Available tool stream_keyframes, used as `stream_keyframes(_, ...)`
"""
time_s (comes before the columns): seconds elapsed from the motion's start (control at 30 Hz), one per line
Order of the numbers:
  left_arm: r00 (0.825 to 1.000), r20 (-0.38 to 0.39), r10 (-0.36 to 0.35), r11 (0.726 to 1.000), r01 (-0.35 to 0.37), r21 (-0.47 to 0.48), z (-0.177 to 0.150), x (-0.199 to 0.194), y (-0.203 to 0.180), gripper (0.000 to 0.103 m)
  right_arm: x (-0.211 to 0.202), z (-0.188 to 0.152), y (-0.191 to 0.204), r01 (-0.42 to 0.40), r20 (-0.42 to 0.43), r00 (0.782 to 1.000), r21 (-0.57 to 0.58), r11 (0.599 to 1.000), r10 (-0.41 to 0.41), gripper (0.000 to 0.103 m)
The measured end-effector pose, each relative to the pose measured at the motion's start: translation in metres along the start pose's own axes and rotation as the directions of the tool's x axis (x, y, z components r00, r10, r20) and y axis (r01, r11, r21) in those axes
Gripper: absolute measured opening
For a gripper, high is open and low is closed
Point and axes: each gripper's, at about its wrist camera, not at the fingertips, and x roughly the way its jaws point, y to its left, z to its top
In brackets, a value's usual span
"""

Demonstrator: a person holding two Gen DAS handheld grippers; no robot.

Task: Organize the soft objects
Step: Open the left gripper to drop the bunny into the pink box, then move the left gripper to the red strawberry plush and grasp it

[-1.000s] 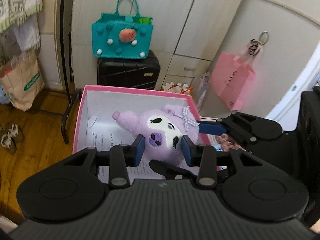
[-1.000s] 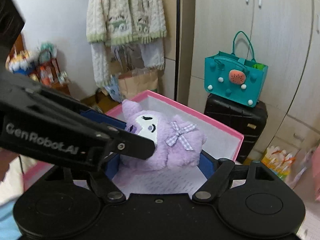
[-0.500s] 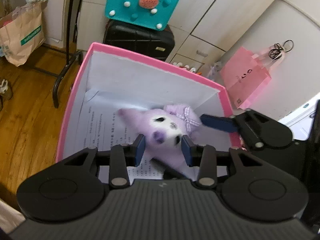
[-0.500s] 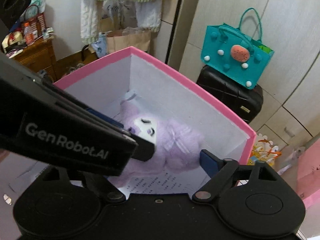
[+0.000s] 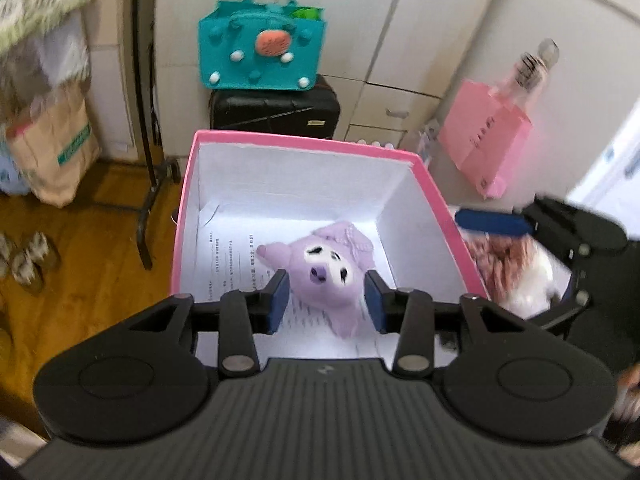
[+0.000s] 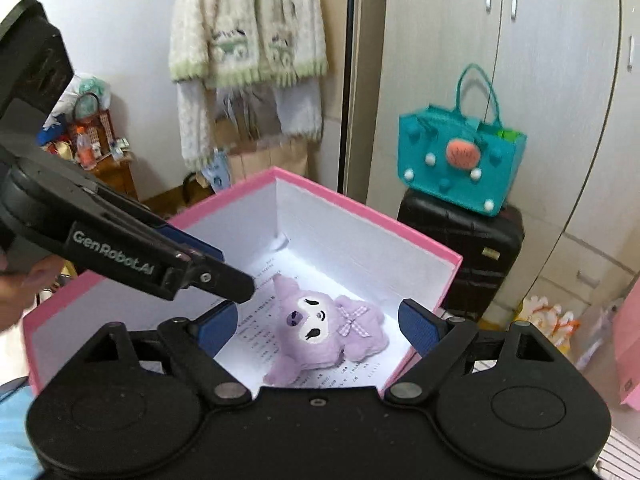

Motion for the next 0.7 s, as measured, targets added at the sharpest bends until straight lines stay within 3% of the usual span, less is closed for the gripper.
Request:
stream_keyframes(0.3, 0.999, 0.031, 0.031, 0.992, -0.035, 0.121, -0.025, -0.065, -0.033, 0.054, -0.057, -0.012, 0.012, -0.018, 0.016, 1.000, 0.011, 1.000, 0.017, 0.090)
stream_keyframes(0.47, 1.000, 0.024, 0.018, 0.984, -0.022, 0.175, -0.041, -0.098, -0.053, 0.066, -0.097, -0.019, 0.019, -0.046, 0.032, 0.999, 0.049, 0.998, 0.044, 0.090)
stream_keyframes(0.57, 0.999, 0.039, 0.005, 0.972, -0.014, 0.232, -0.055, -0.120, -0.069, 0.077, -0.121, -0.028, 0.027, -0.023, 0.046, 0.999, 0.047, 0.999, 0.021, 0.090)
stream_keyframes(0.7, 0.998, 0.069, 0.003, 0.949, -0.025, 0.314, -0.073, -0.145, -0.086, 0.082, -0.154, -0.045, 0.029, -0.023, 0.070, 0.997, 0.071, 0.997, 0.018, 0.090)
